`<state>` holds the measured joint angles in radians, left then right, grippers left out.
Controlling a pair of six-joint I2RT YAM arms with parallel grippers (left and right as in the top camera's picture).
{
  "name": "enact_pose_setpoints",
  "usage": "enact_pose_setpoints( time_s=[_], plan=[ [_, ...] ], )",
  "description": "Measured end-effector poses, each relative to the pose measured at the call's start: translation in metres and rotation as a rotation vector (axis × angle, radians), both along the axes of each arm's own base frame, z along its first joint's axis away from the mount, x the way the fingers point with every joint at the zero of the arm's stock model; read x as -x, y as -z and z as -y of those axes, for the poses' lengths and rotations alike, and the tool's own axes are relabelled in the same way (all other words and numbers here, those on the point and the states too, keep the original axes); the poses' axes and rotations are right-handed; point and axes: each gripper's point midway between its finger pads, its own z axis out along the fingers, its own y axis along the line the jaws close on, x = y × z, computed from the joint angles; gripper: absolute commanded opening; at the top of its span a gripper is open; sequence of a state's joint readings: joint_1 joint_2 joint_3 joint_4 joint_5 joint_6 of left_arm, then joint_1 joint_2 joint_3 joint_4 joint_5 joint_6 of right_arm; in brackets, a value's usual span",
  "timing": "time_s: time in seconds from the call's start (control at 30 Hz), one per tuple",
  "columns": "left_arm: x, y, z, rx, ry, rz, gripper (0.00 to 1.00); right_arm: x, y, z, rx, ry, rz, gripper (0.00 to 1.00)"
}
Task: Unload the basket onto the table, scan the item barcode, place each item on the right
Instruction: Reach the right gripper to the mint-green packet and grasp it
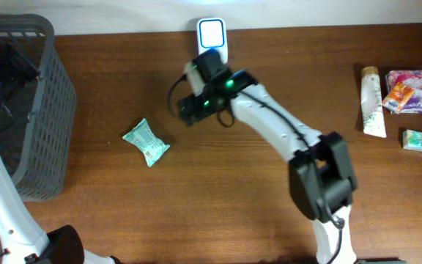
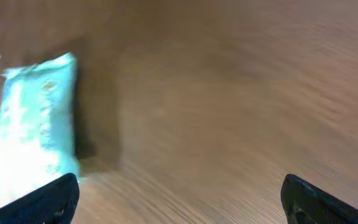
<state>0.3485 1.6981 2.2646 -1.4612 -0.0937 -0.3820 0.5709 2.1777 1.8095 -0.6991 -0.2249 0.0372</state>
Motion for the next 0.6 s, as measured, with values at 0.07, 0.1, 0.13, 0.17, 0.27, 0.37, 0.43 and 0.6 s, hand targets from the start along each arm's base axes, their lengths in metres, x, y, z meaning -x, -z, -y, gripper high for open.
enact_pose_setpoints(
  time_s=[0.07,0.1,0.13,0.17,0.27,0.37,0.43,0.6],
  plan=[
    [0.000,0.000,0.000,0.000,0.000,0.000,0.99,0.011,0.016,-0.025,-0.037,-0.097,-0.016,0.88],
    [0.000,0.000,0.000,0.000,0.000,0.000,0.99,0.015,0.023,-0.035,-0.065,-0.133,-0.026,0.82],
    [0.000,0.000,0.000,0.000,0.000,0.000,0.99,0.016,0.027,-0.047,-0.116,-0.172,-0.032,0.82],
    [0.000,0.000,0.000,0.000,0.000,0.000,0.99,0.019,0.030,-0.054,-0.153,-0.203,-0.044,0.82],
    [0.000,0.000,0.000,0.000,0.000,0.000,0.99,0.031,0.046,-0.069,-0.237,-0.263,-0.111,0.83],
    [0.000,0.000,0.000,0.000,0.000,0.000,0.99,0.041,0.060,-0.075,-0.277,-0.295,-0.171,0.84],
    [0.000,0.000,0.000,0.000,0.000,0.000,0.99,0.048,0.059,-0.081,-0.289,-0.312,-0.184,0.84],
    [0.000,0.000,0.000,0.000,0.000,0.000,0.99,0.063,0.057,-0.099,-0.301,-0.341,-0.193,0.64]
  ],
)
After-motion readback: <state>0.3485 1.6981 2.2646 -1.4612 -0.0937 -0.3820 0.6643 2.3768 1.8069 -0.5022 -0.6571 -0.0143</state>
